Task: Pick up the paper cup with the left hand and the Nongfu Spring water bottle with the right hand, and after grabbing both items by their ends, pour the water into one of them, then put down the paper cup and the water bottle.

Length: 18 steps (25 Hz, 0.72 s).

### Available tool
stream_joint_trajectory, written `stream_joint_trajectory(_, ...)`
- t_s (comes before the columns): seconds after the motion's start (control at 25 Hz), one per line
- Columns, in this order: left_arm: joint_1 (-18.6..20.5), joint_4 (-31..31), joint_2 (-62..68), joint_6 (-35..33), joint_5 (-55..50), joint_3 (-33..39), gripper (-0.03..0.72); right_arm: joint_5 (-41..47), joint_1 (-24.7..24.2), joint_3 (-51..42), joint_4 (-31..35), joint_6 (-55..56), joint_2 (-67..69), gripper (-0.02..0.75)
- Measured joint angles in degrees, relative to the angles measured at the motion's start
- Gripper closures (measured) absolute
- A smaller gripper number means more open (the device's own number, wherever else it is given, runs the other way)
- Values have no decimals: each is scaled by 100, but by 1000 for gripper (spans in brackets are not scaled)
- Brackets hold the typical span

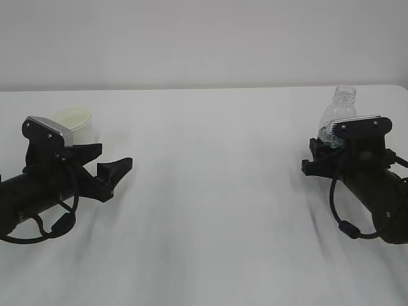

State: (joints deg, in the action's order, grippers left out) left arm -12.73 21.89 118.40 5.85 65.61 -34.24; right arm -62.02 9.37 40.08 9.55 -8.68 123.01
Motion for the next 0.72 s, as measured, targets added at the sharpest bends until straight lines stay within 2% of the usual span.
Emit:
stream_joint_trajectory(0.12, 0, 9, 0, 0, 0, 0, 113, -21, 0, 0, -13, 0, 26, 257)
stream_joint_trajectory(0.36, 0, 9, 0, 0, 0, 0, 113, -78, 0, 4, -39, 56, 26, 155)
stream_joint_trajectory(0.72, 0, 9, 0, 0, 0, 0, 122, -139, 0, -102, -47, 70, -2, 136)
